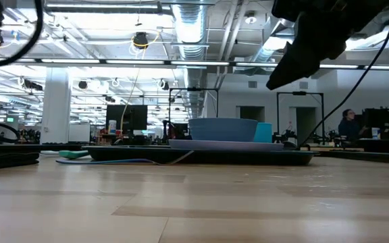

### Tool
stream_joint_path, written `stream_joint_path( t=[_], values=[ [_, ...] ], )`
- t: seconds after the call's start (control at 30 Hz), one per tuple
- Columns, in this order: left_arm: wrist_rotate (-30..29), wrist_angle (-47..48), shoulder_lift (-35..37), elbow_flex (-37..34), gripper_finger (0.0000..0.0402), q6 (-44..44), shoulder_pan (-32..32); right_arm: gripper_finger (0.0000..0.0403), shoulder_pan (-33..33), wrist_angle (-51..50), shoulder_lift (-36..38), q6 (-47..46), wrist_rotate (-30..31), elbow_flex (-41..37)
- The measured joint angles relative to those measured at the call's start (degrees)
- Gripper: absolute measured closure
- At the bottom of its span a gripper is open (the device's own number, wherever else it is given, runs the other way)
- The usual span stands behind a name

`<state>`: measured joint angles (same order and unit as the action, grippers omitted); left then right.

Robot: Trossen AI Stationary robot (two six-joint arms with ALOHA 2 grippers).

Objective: Set up tray
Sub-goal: Put the black napkin on the black serving tray to the left of the purple plate

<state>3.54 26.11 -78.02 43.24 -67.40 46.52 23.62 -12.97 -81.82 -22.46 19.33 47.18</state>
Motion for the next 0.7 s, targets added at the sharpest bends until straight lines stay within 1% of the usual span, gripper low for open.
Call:
stream_joint_path(
  t=[0.17, 0.47, 0.7],
  values=[
    [-2.35, 0.0, -0.98, -0.02, 0.0267, -0.45, 0.26, 0.0266, 0.0, -0.06, 0.0, 0.01, 0.0, 0.0],
    [-3.06, -1.38, -0.89, -0.02, 0.0208, 0.2, 2.77, 0.0266, 0.0, -0.25, -0.01, 0.02, 0.0, 0.0],
    [-8.78, -3.08, -1.19, -0.02, 0.0201, 0.39, 7.39, 0.0264, 0.0, -0.26, -0.02, 0.0, 0.0, 0.0]
  ],
)
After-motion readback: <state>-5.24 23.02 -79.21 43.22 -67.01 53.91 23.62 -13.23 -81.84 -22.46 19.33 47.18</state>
